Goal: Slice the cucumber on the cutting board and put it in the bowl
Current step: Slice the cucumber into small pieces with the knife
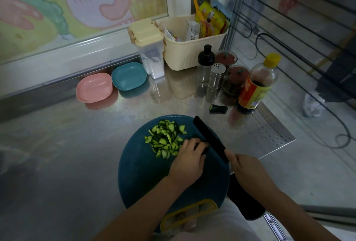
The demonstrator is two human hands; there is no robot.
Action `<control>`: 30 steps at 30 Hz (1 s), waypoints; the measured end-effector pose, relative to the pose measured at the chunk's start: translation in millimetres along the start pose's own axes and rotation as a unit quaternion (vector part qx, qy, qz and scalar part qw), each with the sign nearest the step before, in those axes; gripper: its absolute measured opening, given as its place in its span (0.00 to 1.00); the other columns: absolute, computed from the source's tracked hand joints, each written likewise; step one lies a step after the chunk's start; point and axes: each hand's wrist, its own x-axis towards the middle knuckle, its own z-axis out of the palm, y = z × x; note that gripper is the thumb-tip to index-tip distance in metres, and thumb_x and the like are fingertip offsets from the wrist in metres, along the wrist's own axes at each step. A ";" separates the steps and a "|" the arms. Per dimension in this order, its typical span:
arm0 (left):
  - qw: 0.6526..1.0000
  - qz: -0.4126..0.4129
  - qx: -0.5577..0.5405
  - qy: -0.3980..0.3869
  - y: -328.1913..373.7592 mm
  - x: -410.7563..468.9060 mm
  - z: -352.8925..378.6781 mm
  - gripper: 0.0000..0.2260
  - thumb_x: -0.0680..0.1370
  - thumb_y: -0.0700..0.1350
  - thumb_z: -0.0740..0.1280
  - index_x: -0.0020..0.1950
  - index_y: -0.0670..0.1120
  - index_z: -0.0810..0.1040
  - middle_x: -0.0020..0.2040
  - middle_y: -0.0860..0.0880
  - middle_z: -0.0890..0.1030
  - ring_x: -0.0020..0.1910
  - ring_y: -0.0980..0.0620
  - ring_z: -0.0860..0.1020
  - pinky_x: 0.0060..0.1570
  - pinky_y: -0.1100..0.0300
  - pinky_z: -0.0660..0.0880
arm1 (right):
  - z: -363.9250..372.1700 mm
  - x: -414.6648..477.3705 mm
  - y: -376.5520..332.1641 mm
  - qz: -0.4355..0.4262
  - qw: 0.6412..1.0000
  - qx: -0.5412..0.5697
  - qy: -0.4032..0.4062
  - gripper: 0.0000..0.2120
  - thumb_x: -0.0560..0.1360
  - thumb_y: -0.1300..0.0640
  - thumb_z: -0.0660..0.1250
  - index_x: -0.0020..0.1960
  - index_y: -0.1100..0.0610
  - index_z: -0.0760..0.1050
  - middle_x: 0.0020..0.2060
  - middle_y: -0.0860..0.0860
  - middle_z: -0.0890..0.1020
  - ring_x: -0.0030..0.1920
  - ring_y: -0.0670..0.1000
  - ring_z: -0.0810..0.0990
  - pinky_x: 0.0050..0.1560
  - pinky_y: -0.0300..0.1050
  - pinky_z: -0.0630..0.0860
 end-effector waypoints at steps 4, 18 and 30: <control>1.000 0.000 -0.001 -0.004 -0.5 1.3 0.2 0.14 0.78 0.43 0.61 0.63 0.47 0.72 0.57 0.47 0.72 0.55 0.48 0.68 0.56 0.54 0.69 | -2.9 -3.9 -3.5 0.015 1.000 0.007 -0.007 0.28 0.80 0.42 0.49 0.41 0.63 0.74 0.32 0.57 0.77 0.34 0.56 0.75 0.37 0.47 0.70; 1.000 -0.005 -0.027 -0.005 -0.4 2.6 -1.3 0.14 0.77 0.42 0.63 0.62 0.46 0.73 0.55 0.46 0.73 0.54 0.48 0.69 0.53 0.54 0.70 | -8.6 -4.0 -9.2 0.025 0.999 0.022 -0.034 0.25 0.80 0.42 0.49 0.40 0.61 0.71 0.31 0.56 0.74 0.34 0.55 0.71 0.37 0.46 0.66; 0.995 -0.050 0.083 0.022 -10.9 -23.7 -22.7 0.20 0.63 0.48 0.79 0.51 0.43 0.81 0.43 0.47 0.80 0.43 0.45 0.78 0.42 0.55 0.76 | -23.8 8.4 8.4 0.090 0.987 0.134 0.010 0.21 0.78 0.46 0.60 0.29 0.53 0.68 0.18 0.48 0.71 0.18 0.46 0.70 0.24 0.39 0.69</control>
